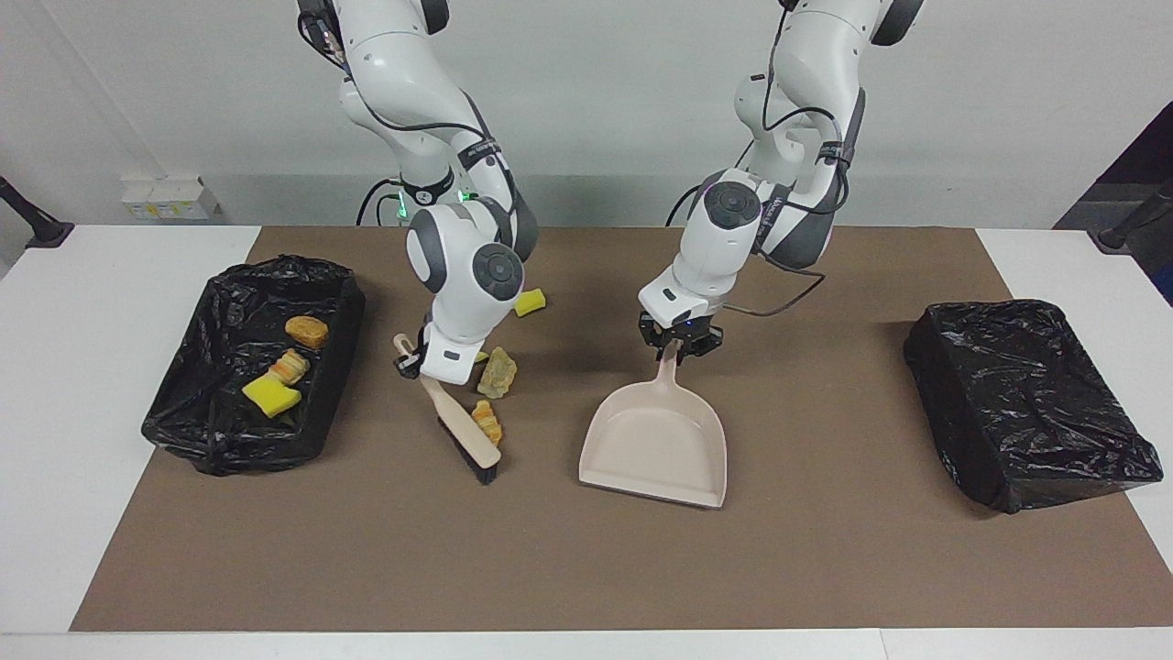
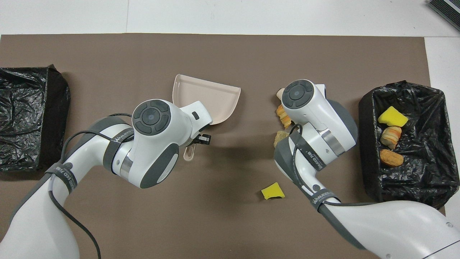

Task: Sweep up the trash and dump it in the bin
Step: 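Hold the dustpan with the left gripper while the right gripper sweeps debris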

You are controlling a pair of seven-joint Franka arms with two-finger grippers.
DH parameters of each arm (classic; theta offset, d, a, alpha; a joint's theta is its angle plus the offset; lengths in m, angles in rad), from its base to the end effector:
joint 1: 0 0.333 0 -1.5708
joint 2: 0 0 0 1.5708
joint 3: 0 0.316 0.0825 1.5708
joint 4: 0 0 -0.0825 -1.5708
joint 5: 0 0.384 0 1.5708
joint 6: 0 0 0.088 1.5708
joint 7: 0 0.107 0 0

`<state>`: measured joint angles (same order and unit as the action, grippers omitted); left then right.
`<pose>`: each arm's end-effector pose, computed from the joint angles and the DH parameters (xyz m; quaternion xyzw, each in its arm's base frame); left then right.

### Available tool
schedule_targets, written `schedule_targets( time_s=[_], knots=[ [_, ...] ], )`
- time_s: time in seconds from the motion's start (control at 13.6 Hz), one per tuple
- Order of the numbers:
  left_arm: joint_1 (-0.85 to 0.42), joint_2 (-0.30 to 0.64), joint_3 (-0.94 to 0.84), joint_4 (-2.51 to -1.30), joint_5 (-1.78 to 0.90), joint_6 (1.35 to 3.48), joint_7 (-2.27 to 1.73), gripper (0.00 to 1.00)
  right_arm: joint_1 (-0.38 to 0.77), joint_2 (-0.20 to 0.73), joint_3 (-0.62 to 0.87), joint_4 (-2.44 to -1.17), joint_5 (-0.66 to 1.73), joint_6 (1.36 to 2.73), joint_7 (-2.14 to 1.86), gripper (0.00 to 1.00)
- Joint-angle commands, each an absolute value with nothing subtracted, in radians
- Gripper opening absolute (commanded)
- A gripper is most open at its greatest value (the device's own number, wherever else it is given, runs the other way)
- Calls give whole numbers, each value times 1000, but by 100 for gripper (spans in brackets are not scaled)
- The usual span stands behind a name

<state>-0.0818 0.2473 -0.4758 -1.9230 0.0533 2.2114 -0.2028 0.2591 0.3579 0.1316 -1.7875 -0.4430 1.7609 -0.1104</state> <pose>0.5273 -0.3111 0.3831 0.9819 -0.1832 0.0197 0.0445 0.5720 0.1891 0.3356 0.9123 0.3181 -0.1568 0.2050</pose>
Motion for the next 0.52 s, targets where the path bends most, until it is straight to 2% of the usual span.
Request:
schedule_targets(
  time_s=[0.0, 0.29, 0.44],
  knots=[
    [-25, 154, -468, -1916, 63, 2087, 72, 0, 316, 308, 138, -1838, -332, 1720, -33, 0],
    [3, 114, -446, -1916, 101, 1910, 586, 0, 351, 276, 138, -1849, -201, 1700, 49, 0],
    [-11, 104, -454, -1922, 192, 1896, 731, 0, 313, 226, 132, -1836, -108, 1656, 48, 0]
  ],
)
